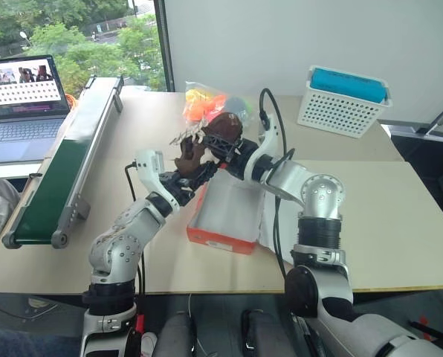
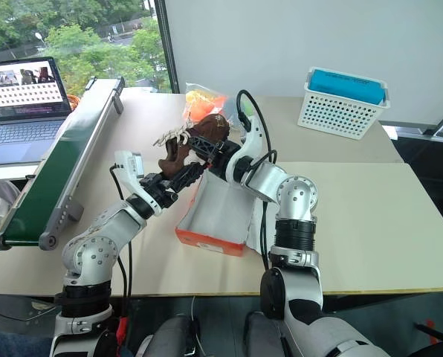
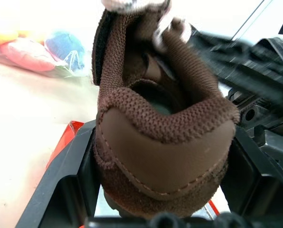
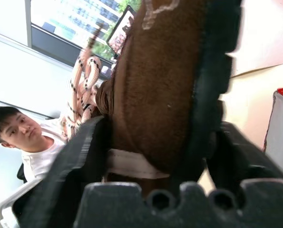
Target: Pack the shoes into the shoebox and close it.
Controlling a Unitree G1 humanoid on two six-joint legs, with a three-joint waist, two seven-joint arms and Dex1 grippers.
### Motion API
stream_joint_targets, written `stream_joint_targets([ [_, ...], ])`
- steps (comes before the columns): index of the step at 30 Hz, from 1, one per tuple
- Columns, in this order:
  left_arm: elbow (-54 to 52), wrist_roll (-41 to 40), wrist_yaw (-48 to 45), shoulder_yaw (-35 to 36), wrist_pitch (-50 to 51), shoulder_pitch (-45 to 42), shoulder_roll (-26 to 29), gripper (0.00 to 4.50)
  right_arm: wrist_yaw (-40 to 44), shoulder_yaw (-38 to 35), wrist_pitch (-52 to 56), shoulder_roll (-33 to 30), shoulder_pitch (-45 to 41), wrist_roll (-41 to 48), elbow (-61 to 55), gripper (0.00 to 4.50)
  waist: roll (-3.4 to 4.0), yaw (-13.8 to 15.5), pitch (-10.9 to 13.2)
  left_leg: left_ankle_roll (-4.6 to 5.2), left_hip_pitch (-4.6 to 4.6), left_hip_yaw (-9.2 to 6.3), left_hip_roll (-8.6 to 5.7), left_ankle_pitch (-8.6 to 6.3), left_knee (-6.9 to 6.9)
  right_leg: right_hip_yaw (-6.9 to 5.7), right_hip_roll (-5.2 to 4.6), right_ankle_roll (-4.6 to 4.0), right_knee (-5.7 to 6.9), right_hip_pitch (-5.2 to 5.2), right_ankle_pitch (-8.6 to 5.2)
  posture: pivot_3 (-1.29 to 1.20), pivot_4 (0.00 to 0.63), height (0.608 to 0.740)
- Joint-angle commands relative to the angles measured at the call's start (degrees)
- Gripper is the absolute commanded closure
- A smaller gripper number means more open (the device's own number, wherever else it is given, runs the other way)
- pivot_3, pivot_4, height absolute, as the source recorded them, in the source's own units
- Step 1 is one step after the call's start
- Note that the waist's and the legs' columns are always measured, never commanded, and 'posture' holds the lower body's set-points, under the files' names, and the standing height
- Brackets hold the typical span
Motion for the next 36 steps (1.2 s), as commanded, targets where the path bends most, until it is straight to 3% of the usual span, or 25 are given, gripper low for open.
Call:
stream_joint_targets([
  [1,-2.6,-0.2,-0.2,0.6,-1.6,-1.0,0.1,1.41,0.2,-0.2,-1.0,0.0,-1.9,1.3,-1.5,3.0,0.0,0.0,0.0,0.0,0.0,0.0,0.0,0.0,0.0,0.0,0.0,0.0,0.0,0.0,0.0,0.0,0.15,0.74],
  [6,-1.8,3.9,-0.3,-1.6,-3.1,-0.6,1.2,1.41,0.4,-0.3,-1.1,-0.4,-2.2,2.0,-1.8,3.16,0.0,0.1,0.0,0.0,0.0,0.0,0.0,0.0,0.0,0.0,0.0,0.0,0.0,0.0,0.0,0.0,0.15,0.74],
  [10,-2.9,6.8,-1.8,-4.6,-3.0,0.4,3.5,0.03,-1.0,-2.9,-4.0,-2.0,-3.2,1.4,-1.0,3.21,0.0,0.1,0.0,0.0,0.0,0.0,0.0,0.0,0.0,0.0,0.0,0.0,-0.01,0.0,0.0,0.0,0.15,0.74],
  [12,-3.1,7.6,-1.8,-5.6,-2.4,0.7,4.3,0.03,-1.3,-3.9,-5.4,-3.8,-3.9,0.4,-0.2,3.21,0.02,0.1,0.0,0.0,0.0,0.0,-0.01,0.0,0.0,0.0,0.0,0.0,0.0,0.0,0.0,0.0,0.15,0.74],
  [15,-4.2,9.8,-4.7,-6.1,-3.7,4.3,8.0,0.03,-0.7,-5.7,-5.9,-12.6,-7.1,-2.0,3.5,3.21,0.06,0.2,0.0,0.0,-0.01,0.0,-0.02,0.0,0.0,-0.01,-0.02,0.0,-0.04,0.0,0.0,0.0,0.15,0.74],
  [17,-5.0,10.3,-6.4,-5.5,-3.7,6.8,10.5,0.03,-0.6,-5.4,-1.2,-19.2,-9.7,-2.7,6.3,3.21,0.16,0.4,0.1,0.0,-0.04,0.02,-0.04,0.0,-0.02,-0.02,-0.05,0.0,-0.07,-0.02,-0.01,0.0,0.15,0.74],
  [20,-6.2,10.5,-7.8,-5.8,-3.4,8.4,12.6,0.03,-2.6,-5.4,8.8,-24.1,-12.6,-1.0,9.1,3.21,0.25,0.3,0.2,0.0,-0.13,0.04,-0.03,0.0,-0.07,-0.02,-0.07,-0.01,-0.12,-0.12,-0.02,0.0,0.15,0.74],
  [25,-6.2,11.5,-9.4,-7.7,-3.4,9.0,12.8,0.03,-11.0,-7.1,28.9,-24.1,-15.1,0.5,10.4,3.21,0.26,-0.9,0.2,0.01,0.03,0.11,0.11,0.0,-0.16,0.17,0.06,-0.14,-0.06,-0.11,-0.06,0.0,0.15,0.74],
  [31,-6.9,12.6,-8.6,-9.1,-3.8,10.5,10.7,0.03,-20.6,-2.1,29.5,-23.8,-10.0,7.3,12.1,3.21,0.27,-0.1,0.2,0.02,-0.05,0.09,0.05,0.0,-0.15,0.13,0.04,-0.11,-0.13,-0.09,-0.06,0.0,0.15,0.74],
  [36,-8.1,13.4,-7.8,-9.4,-3.9,11.7,9.5,0.03,-19.3,1.8,29.5,-23.9,-6.4,3.9,15.5,3.21,0.26,0.3,0.2,0.02,-0.1,0.09,0.0,0.01,-0.15,0.11,0.0,-0.05,-0.18,-0.09,-0.04,0.0,0.15,0.74],
])
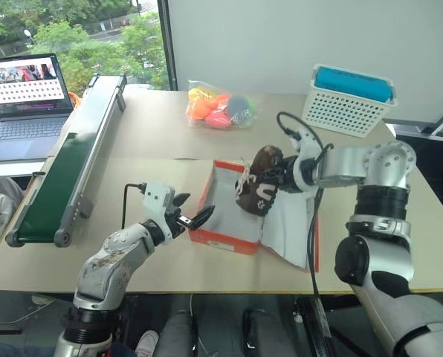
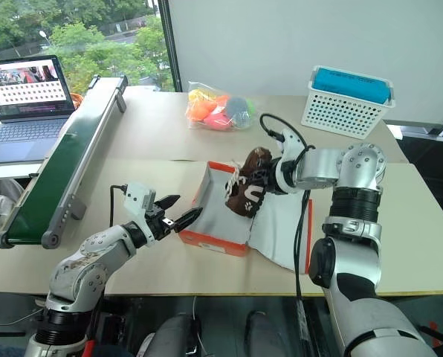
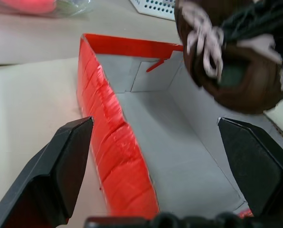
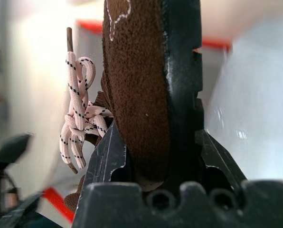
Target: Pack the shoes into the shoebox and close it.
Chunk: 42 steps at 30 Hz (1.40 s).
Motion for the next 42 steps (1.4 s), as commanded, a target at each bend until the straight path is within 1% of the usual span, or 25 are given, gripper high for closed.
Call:
stream_joint_targets([
  [1,-3.5,0.6,0.6,-0.2,-1.4,0.3,-1.0,0.03,2.0,3.7,0.5,-1.1,1.9,-1.7,1.6,3.21,0.0,0.0,0.0,0.0,0.01,-0.01,0.0,0.0,0.0,-0.01,0.01,0.0,0.0,0.02,0.0,0.0,0.15,0.74],
  [5,-4.2,1.0,1.0,-0.1,-1.4,1.1,-1.6,0.03,5.2,8.3,0.5,-1.6,3.1,-4.8,4.1,3.21,-0.01,-0.1,-0.1,0.0,0.13,-0.02,0.04,0.0,0.01,-0.01,0.05,0.01,0.0,0.12,-0.01,0.0,0.15,0.74],
  [7,-4.5,1.3,1.4,0.0,-1.6,1.5,-1.8,0.03,7.4,9.8,0.5,-1.6,2.7,-8.1,6.0,3.21,-0.02,-0.2,-0.1,0.0,0.2,-0.03,0.04,0.0,0.01,-0.01,0.06,0.02,0.0,0.17,-0.02,0.0,0.15,0.74],
  [12,-4.8,1.8,1.8,-0.1,-1.8,2.0,-2.3,0.03,13.2,11.3,0.3,-0.3,2.3,-14.6,7.9,3.21,-0.02,-0.2,-0.3,0.0,0.39,-0.03,0.1,-0.01,0.01,0.0,0.11,0.06,0.0,0.3,-0.06,0.0,0.15,0.74],
  [14,-4.9,2.0,2.0,-0.2,-1.8,2.0,-2.5,0.03,14.6,10.7,-0.1,0.8,2.2,-16.9,8.5,3.21,-0.02,-0.3,-0.4,0.0,0.43,-0.03,0.13,-0.01,0.0,0.0,0.14,0.05,0.0,0.33,-0.07,0.0,0.15,0.74],
  [19,-5.1,2.5,2.3,-0.5,-1.8,2.1,-3.1,0.03,17.9,10.5,0.5,3.2,3.0,-20.1,8.6,3.21,-0.02,-0.2,-0.4,-0.01,0.45,-0.03,0.16,-0.01,0.0,0.0,0.15,0.02,0.0,0.35,-0.06,0.0,0.15,0.74],
  [22,-5.0,2.7,2.3,-0.2,-1.8,2.0,-3.2,0.03,18.6,13.3,0.5,2.7,4.4,-17.4,6.3,3.21,0.01,-0.2,-0.4,-0.01,0.28,-0.02,0.11,-0.01,-0.01,0.02,0.13,-0.03,0.03,0.19,-0.03,0.0,0.15,0.74],
  [24,-4.9,2.8,2.1,0.0,-1.8,1.9,-3.2,0.03,19.3,16.4,0.5,0.5,4.4,-12.4,4.8,3.21,0.01,-0.1,-0.4,-0.01,0.28,-0.04,0.12,-0.01,-0.01,-0.01,0.12,-0.02,0.01,0.22,-0.03,0.0,0.15,0.74],
  [26,-4.9,3.0,2.1,0.0,-1.9,2.0,-3.3,0.03,19.8,19.0,0.5,-2.4,4.6,-10.6,4.6,3.21,0.01,-0.1,-0.4,-0.01,0.29,-0.04,0.1,-0.01,-0.01,-0.01,0.1,-0.02,0.01,0.21,-0.04,0.0,0.15,0.74],
  [28,-4.7,3.1,2.0,-0.1,-2.0,2.0,-3.4,0.03,20.4,20.6,0.5,-4.3,5.1,-12.0,6.1,3.21,0.01,0.0,-0.4,-0.01,0.29,-0.05,0.09,-0.01,-0.01,-0.01,0.09,-0.02,0.01,0.21,-0.04,0.0,0.15,0.74],
  [31,-4.8,3.2,2.1,-0.2,-2.0,2.2,-3.7,0.03,21.1,20.0,0.5,-4.0,5.1,-15.1,8.6,3.21,0.01,0.1,-0.4,-0.01,0.28,-0.05,0.07,-0.01,-0.01,-0.03,0.08,-0.01,-0.04,0.23,-0.05,0.0,0.15,0.74],
  [33,-4.8,3.2,2.1,-0.1,-1.9,2.2,-3.7,0.0,21.3,18.2,-0.2,-2.8,4.7,-17.7,9.5,2.57,0.01,0.1,-0.4,-0.01,0.28,-0.05,0.08,-0.01,-0.01,-0.03,0.08,-0.01,-0.05,0.24,-0.05,0.0,0.15,0.74],
  [34,-4.8,3.2,2.1,-0.1,-1.9,2.2,-3.7,0.0,21.6,17.5,-1.2,-2.3,4.4,-18.8,9.9,2.37,0.01,0.1,-0.4,-0.01,0.29,-0.05,0.08,-0.01,-0.01,-0.03,0.09,0.0,-0.05,0.25,-0.05,0.0,0.15,0.74],
  [38,-4.9,3.1,2.0,0.1,-1.8,2.2,-3.6,0.0,23.2,16.4,-2.6,-0.7,2.6,-21.9,10.9,1.06,0.01,0.1,-0.4,0.0,0.34,-0.05,0.08,-0.01,0.0,-0.04,0.09,0.0,-0.06,0.3,-0.04,0.0,0.15,0.74],
  [39,-4.9,3.1,2.0,0.1,-1.7,2.2,-3.5,0.0,23.7,16.4,-3.1,-0.3,1.9,-22.5,10.4,0.68,0.01,0.0,-0.4,0.0,0.34,-0.05,0.08,-0.01,0.0,-0.04,0.09,0.02,-0.06,0.3,-0.05,0.0,0.15,0.74],
  [40,-4.9,3.0,1.9,0.2,-1.7,2.2,-3.5,0.0,23.7,16.3,-3.6,0.0,1.2,-23.4,9.5,0.43,0.01,0.0,-0.4,-0.01,0.34,-0.05,0.08,-0.01,0.0,-0.04,0.09,0.01,-0.07,0.3,-0.05,0.0,0.15,0.74],
  [42,-4.7,3.0,1.7,0.4,-1.8,2.2,-3.3,0.0,23.9,15.8,-4.7,1.3,-1.5,-24.1,5.0,0.43,0.01,0.0,-0.4,-0.01,0.31,-0.04,0.09,-0.01,0.0,-0.03,0.09,0.01,-0.07,0.25,-0.05,0.0,0.15,0.74],
])
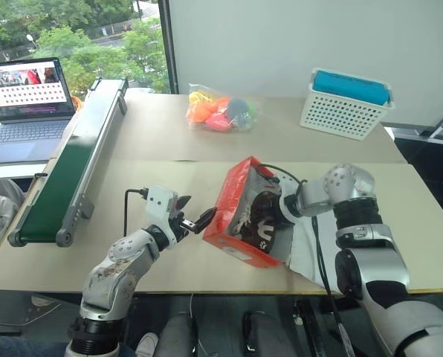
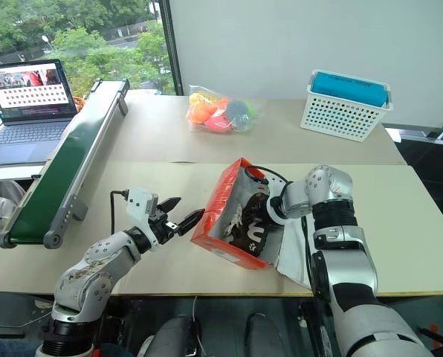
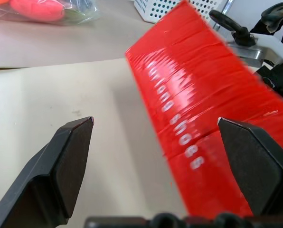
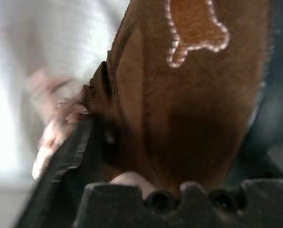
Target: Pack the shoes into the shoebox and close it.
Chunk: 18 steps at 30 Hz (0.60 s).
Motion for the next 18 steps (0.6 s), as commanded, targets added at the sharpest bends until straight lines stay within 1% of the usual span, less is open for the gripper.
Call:
stream_joint_targets([
  [1,-1.4,0.1,-0.5,0.6,-1.5,-0.3,0.2,0.0,-0.8,-2.0,-1.6,2.0,-4.6,-3.2,-6.7,0.43,0.02,0.0,0.0,0.0,-0.01,-0.01,0.01,0.0,0.0,0.0,0.01,0.0,0.01,-0.01,0.0,0.0,0.15,0.74],
  [6,0.0,0.6,-0.7,1.5,-2.0,-1.3,1.0,0.0,-0.6,-2.5,-0.4,4.8,-6.8,-5.2,-18.0,0.43,0.06,-0.1,0.0,0.0,-0.4,0.0,0.01,0.0,0.0,0.01,0.02,-0.02,0.12,-0.42,0.02,0.0,0.15,0.74],
  [9,0.8,0.6,-0.7,3.4,-1.9,-2.4,2.4,0.0,-0.8,-3.9,0.2,6.3,-6.4,-6.2,-22.6,0.43,0.06,-0.1,0.0,0.0,-0.41,-0.03,0.01,0.0,0.0,-0.03,0.02,-0.02,0.11,-0.39,0.02,0.0,0.15,0.74],
  [12,1.6,0.2,-0.5,6.2,-2.0,-3.0,4.0,0.0,-0.9,-4.8,0.2,7.2,-5.1,-7.8,-24.7,0.43,0.06,0.0,0.0,0.0,-0.4,-0.04,0.0,0.0,0.02,-0.05,0.0,-0.02,0.11,-0.37,0.02,0.0,0.15,0.74],
  [15,1.8,-1.3,0.3,11.3,-1.6,-3.1,5.3,0.0,-0.3,-4.4,-1.8,7.3,-3.7,-9.4,-27.2,0.43,0.07,0.0,0.0,0.0,-0.4,-0.04,0.0,0.0,0.03,-0.07,-0.02,-0.02,0.1,-0.36,0.02,0.0,0.15,0.74],
  [16,1.8,-1.5,0.8,13.3,-1.6,-3.0,5.8,0.0,1.2,-2.6,-3.8,6.5,-3.3,-9.7,-28.7,0.43,0.07,-0.1,0.1,0.0,-0.41,-0.04,-0.01,0.0,0.03,-0.07,-0.02,-0.03,0.1,-0.37,0.02,0.0,0.15,0.74],
  [17,2.1,-1.9,2.0,16.5,-1.7,-2.7,6.3,0.0,4.4,0.3,-7.8,5.3,-3.1,-9.9,-31.2,0.43,0.09,-0.1,0.1,0.0,-0.41,-0.04,0.0,0.0,0.03,-0.08,-0.01,-0.03,0.1,-0.38,0.02,0.0,0.15,0.74],
  [18,2.7,-1.2,4.2,20.4,-2.2,-2.3,6.9,0.0,10.8,4.2,-13.5,3.4,-2.8,-9.6,-34.9,0.43,0.1,-0.1,0.1,0.0,-0.42,-0.04,0.0,0.0,0.03,-0.07,-0.01,-0.03,0.11,-0.42,0.02,0.0,0.15,0.74],
])
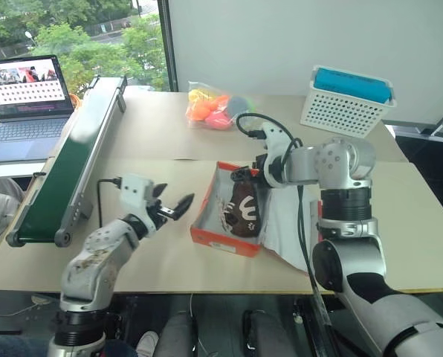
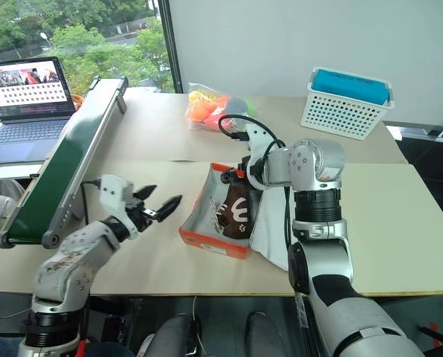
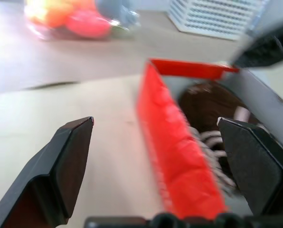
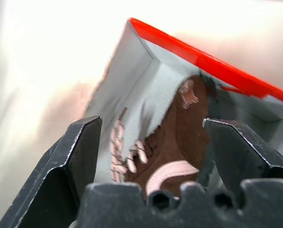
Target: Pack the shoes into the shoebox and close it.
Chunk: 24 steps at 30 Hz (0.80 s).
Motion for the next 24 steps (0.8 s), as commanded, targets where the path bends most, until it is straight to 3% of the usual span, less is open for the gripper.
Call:
stream_joint_targets([
  [1,0.7,-0.3,6.0,13.3,-2.0,0.6,2.1,0.0,17.8,11.4,-19.7,-6.4,0.7,-1.2,-14.3,0.43,0.03,-0.2,0.1,0.0,-0.01,0.0,0.0,0.0,0.0,0.01,0.0,0.0,0.01,-0.02,0.0,0.0,0.15,0.74],
  [5,2.9,-0.6,10.6,23.6,-1.5,1.6,4.0,0.0,38.4,20.2,-42.4,-15.8,9.5,-4.5,-27.8,0.43,0.02,-0.8,0.1,-0.01,-0.06,-0.05,0.07,-0.01,-0.04,0.03,0.1,0.13,-0.06,-0.14,-0.07,0.0,0.15,0.74],
  [8,4.5,-0.2,12.4,26.8,-0.8,1.9,5.7,0.0,46.1,21.2,-49.2,-19.5,15.9,-4.0,-32.4,0.43,-0.04,-0.3,0.1,-0.04,0.07,-0.09,0.09,-0.02,-0.06,-0.09,0.07,0.14,-0.13,0.1,-0.08,0.0,0.15,0.74],
  [12,7.2,0.1,12.9,29.3,0.0,2.7,8.0,0.0,48.7,20.4,-51.1,-18.5,20.4,-2.6,-32.1,0.19,-0.06,0.3,0.1,-0.11,0.22,-0.02,0.11,0.01,0.02,-0.1,-0.12,0.19,-0.26,0.28,-0.03,0.0,0.15,0.74],
  [17,9.9,0.7,11.7,29.4,-0.7,5.0,9.5,0.0,50.5,25.4,-57.9,-17.4,23.9,-8.9,-26.2,0.19,-0.11,0.2,0.0,-0.24,0.23,0.1,0.41,-0.05,-0.01,-0.13,0.03,-0.19,-0.51,0.24,0.18,0.0,0.15,0.74],
  [24,11.2,3.5,11.5,27.5,-0.2,7.6,11.6,0.0,47.4,24.5,-58.1,-13.1,24.1,-10.9,-23.4,0.19,-0.11,0.0,0.0,-0.3,0.21,0.25,0.54,-0.07,-0.02,-0.07,0.14,-0.25,-0.45,0.11,0.23,0.0,0.15,0.74],
])
